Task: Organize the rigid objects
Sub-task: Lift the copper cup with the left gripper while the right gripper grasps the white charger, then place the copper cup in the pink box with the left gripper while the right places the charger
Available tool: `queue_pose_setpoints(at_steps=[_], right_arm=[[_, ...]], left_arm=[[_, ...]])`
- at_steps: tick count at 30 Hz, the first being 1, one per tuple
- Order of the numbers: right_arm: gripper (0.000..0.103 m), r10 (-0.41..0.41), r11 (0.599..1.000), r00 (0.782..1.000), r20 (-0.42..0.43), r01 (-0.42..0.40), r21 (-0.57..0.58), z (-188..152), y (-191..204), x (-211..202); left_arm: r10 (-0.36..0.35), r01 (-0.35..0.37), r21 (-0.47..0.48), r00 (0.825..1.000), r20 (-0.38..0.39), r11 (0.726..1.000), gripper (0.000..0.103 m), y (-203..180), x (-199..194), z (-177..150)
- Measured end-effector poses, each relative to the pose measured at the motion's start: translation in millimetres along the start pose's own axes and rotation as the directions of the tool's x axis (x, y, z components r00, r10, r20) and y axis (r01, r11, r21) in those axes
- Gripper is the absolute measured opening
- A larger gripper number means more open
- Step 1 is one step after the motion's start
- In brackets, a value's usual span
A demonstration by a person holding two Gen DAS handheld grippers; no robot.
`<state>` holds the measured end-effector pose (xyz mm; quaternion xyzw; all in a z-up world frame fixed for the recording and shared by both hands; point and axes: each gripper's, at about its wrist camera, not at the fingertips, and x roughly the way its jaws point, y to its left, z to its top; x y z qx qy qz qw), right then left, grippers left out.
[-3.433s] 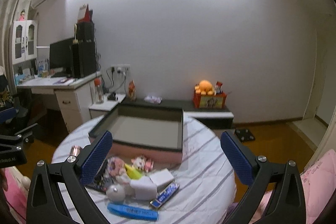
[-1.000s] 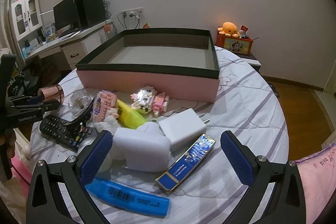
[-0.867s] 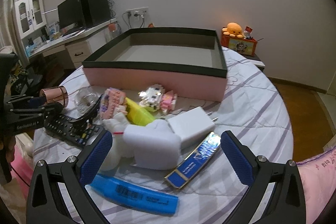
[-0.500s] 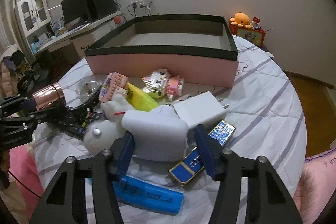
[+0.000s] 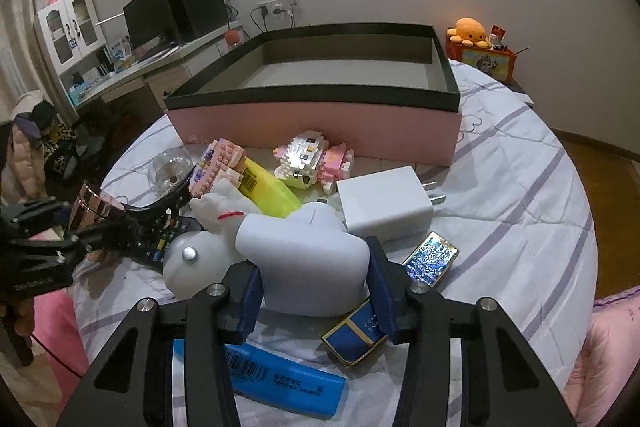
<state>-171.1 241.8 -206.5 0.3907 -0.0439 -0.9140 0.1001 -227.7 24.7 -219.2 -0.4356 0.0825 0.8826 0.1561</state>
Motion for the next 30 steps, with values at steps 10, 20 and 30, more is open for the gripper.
queue_pose_setpoints(at_steps=[10, 20, 30], right_arm=[[0.046, 0.012, 1.0, 0.998, 0.061, -0.012, 0.0, 7.7, -3.0, -14.3], [0.046, 0.022, 0.999, 0.992, 0.127, -0.018, -0.032, 32.6, -4.3, -32.7], [0.046, 0.022, 0.998, 0.987, 0.162, -0.012, -0.062, 88.0, -10.4, -17.7]], left_arm=[[-0.055, 0.056, -0.002, 0.998, 0.019, 0.998, 0.047, -1.7, -7.4, 5.0], [-0.098, 0.094, 0.058, 0.993, 0.073, 0.994, 0.047, -23.6, -18.9, 43.5], [-0.169, 0.159, 0.109, 0.981, 0.096, 0.981, 0.047, -40.2, -4.1, 113.6]])
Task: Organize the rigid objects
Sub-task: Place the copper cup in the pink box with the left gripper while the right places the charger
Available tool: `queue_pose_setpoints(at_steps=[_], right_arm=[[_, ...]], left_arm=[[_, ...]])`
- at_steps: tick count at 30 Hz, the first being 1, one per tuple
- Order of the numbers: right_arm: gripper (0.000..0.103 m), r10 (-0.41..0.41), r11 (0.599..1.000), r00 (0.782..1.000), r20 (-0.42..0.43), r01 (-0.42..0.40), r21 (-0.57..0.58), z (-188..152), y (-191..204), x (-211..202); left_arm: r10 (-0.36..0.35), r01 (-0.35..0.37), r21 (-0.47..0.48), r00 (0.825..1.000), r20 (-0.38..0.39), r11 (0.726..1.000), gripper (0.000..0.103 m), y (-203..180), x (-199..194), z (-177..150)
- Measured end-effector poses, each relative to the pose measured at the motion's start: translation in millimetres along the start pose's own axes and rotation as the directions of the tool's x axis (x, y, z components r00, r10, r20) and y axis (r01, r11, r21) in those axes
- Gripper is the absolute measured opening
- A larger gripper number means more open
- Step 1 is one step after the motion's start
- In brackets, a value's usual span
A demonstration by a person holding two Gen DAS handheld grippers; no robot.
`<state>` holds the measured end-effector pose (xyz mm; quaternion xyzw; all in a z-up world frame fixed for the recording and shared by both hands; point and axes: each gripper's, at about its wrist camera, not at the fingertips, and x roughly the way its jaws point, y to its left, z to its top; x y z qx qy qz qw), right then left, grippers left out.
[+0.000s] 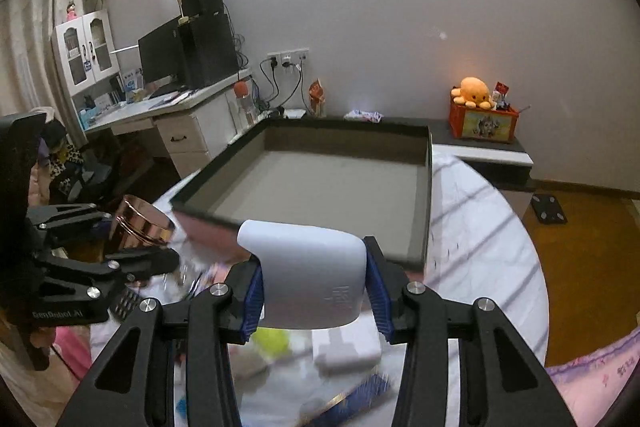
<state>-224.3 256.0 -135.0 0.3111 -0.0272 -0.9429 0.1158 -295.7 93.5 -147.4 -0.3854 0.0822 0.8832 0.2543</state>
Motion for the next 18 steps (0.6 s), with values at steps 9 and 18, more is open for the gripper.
queue_pose_setpoints(at_steps=[9, 18], right_arm=[[0.046, 0.032, 0.999, 0.998, -0.057, -0.031, 0.017, 31.1, -12.9, 58.0], [0.046, 0.031, 0.999, 0.984, -0.177, -0.025, 0.036, 22.4, -18.7, 103.2]], left_arm=[[0.003, -0.005, -0.039, 0.998, -0.057, 0.999, 0.047, 25.8, 50.4, 48.1], [0.024, -0.041, -0.087, 0.983, -0.184, 0.995, 0.048, 47.5, 103.6, 46.7]])
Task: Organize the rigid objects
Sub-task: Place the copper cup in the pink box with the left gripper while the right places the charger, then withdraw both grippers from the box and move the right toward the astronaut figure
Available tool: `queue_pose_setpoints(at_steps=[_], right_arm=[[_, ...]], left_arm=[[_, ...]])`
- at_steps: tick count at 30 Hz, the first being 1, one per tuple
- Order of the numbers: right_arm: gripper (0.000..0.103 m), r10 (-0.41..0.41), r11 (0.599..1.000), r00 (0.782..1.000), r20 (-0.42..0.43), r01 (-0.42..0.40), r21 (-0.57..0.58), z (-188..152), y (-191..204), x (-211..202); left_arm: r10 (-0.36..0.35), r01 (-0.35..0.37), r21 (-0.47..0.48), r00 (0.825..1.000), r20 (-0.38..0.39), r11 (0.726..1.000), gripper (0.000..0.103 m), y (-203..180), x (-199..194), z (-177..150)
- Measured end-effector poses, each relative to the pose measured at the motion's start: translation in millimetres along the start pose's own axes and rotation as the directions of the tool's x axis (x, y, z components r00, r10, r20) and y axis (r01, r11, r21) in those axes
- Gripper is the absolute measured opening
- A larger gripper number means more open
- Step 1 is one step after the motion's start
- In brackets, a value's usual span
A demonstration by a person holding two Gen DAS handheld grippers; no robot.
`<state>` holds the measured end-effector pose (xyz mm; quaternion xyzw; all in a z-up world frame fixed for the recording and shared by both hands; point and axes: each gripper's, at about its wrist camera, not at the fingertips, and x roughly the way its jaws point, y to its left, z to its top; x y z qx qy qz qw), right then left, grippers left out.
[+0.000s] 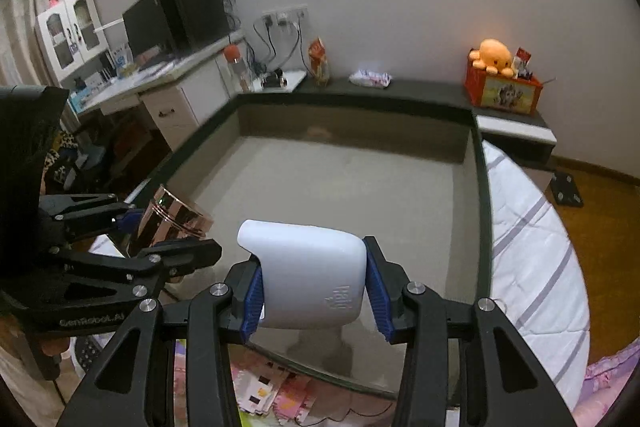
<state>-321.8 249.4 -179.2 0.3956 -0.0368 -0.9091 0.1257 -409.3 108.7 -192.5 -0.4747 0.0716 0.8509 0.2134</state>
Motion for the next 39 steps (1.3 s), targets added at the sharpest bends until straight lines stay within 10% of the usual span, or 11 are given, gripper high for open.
queue_pose_setpoints(at_steps=[4, 9, 20, 26, 39], right_arm=[[0.05, -0.002, 1.0, 1.0, -0.001, 0.002, 0.012, -4.1, -0.2, -1.9], [0.077, -0.04, 0.999, 0.997, 0.066, 0.039, 0.013, -0.1, 2.3, -29.9], [0.085, -0.087, 0.996, 0.967, 0.238, 0.089, 0.004, -26.4, 25.5, -126.5], [0.103, -0.124, 0.991, 0.951, 0.284, 0.131, -0.005, -53.0, 37.8, -160.9], [0.103, -0.105, 0.994, 0.964, 0.244, 0.102, 0.022, -106.9, 49.4, -181.7]], left_arm=[[0.008, -0.007, -0.024, 1.0, 0.017, 1.0, 0.067, 4.3, -5.8, -5.6], [0.052, -0.046, -0.06, 0.994, 0.098, 0.997, 0.097, 13.3, -37.1, -17.8], [0.16, -0.118, -0.165, 0.948, 0.275, 0.979, 0.103, 23.3, -132.9, -86.2], [0.166, -0.127, -0.153, 0.945, 0.281, 0.98, 0.103, 15.6, -160.1, -128.6], [0.15, -0.126, -0.101, 0.95, 0.273, 0.987, 0.103, -7.3, -181.3, -178.9]])
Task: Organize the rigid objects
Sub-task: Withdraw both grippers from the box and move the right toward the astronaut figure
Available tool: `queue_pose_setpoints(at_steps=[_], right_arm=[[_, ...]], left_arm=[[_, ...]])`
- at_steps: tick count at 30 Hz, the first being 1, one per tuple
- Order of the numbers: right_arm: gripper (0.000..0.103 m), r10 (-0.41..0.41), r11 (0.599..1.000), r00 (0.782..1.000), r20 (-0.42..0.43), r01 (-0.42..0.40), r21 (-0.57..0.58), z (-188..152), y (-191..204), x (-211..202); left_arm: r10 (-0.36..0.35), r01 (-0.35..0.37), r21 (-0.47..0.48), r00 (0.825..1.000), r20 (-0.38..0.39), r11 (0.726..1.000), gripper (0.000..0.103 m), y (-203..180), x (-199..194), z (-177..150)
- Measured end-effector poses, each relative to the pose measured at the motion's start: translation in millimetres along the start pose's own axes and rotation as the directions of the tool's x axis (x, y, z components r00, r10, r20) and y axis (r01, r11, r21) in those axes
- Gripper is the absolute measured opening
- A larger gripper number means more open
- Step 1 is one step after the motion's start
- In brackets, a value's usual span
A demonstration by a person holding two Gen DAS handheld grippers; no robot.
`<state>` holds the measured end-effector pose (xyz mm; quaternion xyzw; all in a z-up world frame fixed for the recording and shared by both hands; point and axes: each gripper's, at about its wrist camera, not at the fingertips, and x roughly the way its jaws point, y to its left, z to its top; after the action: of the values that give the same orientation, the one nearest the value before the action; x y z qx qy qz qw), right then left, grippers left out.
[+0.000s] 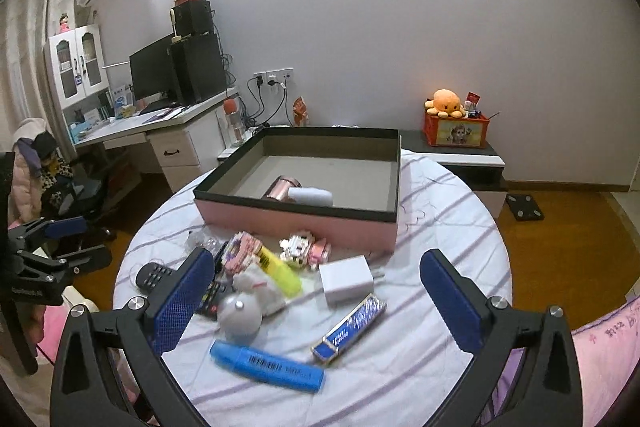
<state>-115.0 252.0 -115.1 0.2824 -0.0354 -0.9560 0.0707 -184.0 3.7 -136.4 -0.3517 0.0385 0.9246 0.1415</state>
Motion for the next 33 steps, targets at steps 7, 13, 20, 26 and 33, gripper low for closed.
queue_pose_setpoints(at_steps=[7, 13, 20, 26, 33], right_arm=[[0.103, -0.011, 1.0, 1.0, 0.005, 0.011, -0.003, -4.0, 3.2, -14.5], [0.103, -0.002, 1.0, 1.0, 0.006, 0.002, -0.004, -7.7, 7.4, -18.8], [0.103, 0.011, 1.0, 1.0, -0.007, -0.011, -0.009, -10.0, 11.0, -15.7], [0.103, 0.014, 1.0, 1.0, -0.022, -0.014, -0.004, -13.0, 10.6, -14.0], [0.103, 0.012, 1.0, 1.0, -0.029, -0.011, 0.008, -15.5, 5.8, -14.8]], left_arm=[[0.017, -0.018, 0.01, 1.0, 0.016, 1.0, 0.103, -6.7, -13.1, -3.8], [0.035, -0.036, 0.008, 0.999, 0.032, 0.999, 0.103, -10.9, -22.3, -4.7], [0.067, -0.068, 0.025, 0.997, 0.039, 0.997, 0.103, -14.7, -26.1, -3.9], [0.074, -0.075, 0.024, 0.996, 0.044, 0.997, 0.103, -16.7, -26.7, -2.5], [0.078, -0.08, 0.033, 0.995, 0.061, 0.996, 0.103, -19.8, -27.2, -2.2]])
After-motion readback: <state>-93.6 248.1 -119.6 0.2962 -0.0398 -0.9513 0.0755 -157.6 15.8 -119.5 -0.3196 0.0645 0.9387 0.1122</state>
